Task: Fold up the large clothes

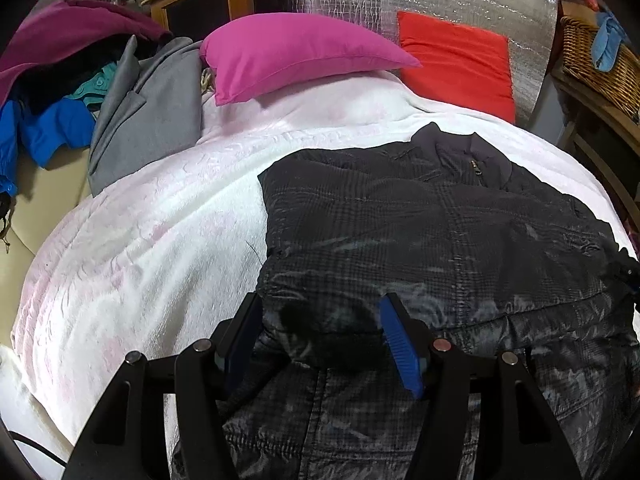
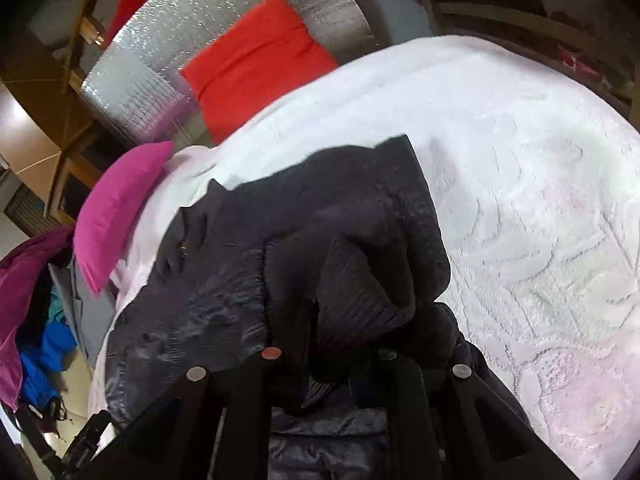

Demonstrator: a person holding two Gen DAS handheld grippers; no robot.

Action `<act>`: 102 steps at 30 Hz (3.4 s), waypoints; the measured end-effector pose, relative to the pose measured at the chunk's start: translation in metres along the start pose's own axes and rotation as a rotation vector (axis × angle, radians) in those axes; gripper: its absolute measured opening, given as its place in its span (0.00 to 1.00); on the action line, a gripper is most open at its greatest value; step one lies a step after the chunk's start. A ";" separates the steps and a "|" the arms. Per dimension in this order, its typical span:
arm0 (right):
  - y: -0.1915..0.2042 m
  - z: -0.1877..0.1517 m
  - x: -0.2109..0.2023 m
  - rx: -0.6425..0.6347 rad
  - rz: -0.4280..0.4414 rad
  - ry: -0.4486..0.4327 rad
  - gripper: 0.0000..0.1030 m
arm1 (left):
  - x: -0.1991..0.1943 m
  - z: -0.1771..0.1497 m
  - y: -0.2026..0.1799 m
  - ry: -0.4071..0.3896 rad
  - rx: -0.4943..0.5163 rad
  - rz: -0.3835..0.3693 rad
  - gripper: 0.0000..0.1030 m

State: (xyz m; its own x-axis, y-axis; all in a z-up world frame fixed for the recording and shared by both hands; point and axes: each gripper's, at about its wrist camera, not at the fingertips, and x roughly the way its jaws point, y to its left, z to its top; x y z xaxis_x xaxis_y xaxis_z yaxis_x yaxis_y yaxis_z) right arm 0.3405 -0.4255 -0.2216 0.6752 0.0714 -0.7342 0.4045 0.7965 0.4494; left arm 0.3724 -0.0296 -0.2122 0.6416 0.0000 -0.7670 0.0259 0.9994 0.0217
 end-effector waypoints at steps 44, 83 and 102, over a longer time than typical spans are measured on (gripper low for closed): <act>-0.030 0.007 0.005 0.037 0.061 -0.003 0.34 | 0.059 0.023 0.050 0.139 -0.160 -0.147 0.33; -0.018 0.004 -0.001 -0.023 0.022 -0.026 0.39 | 0.032 0.021 0.040 0.071 -0.097 -0.062 0.81; -0.017 -0.001 0.006 -0.035 0.022 0.036 0.42 | 0.060 0.015 0.051 0.155 -0.236 -0.235 0.38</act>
State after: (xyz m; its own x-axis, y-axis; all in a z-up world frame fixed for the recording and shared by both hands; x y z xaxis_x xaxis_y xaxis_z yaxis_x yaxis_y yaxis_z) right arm 0.3369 -0.4378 -0.2342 0.6606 0.1102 -0.7426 0.3674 0.8152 0.4478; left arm 0.4237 0.0208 -0.2475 0.5146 -0.2433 -0.8222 -0.0310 0.9530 -0.3014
